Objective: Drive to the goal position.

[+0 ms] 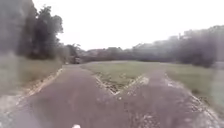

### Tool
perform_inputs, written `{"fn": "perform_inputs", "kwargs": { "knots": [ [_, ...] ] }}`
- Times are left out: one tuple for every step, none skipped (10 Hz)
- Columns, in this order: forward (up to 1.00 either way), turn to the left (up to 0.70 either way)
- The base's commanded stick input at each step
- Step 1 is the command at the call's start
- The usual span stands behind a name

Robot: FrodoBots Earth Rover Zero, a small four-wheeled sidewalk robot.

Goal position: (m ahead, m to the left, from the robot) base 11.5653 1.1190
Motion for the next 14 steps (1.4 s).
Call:
{"fn": "perform_inputs", "kwargs": {
  "knots": [
    [0.7, -0.14],
    [0.7, -0.14],
    [0.7, -0.14],
    [0.7, -0.14],
    [0.7, -0.14],
    [0.7, -0.14],
    [0.7, -0.14],
    [0.7, -0.14],
    [0.7, -0.14],
    [0.7, -0.14],
    [0.7, -0.14],
    [0.7, -0.14],
    [0.7, -0.14],
    [0.7, -0.14]
  ]
}}
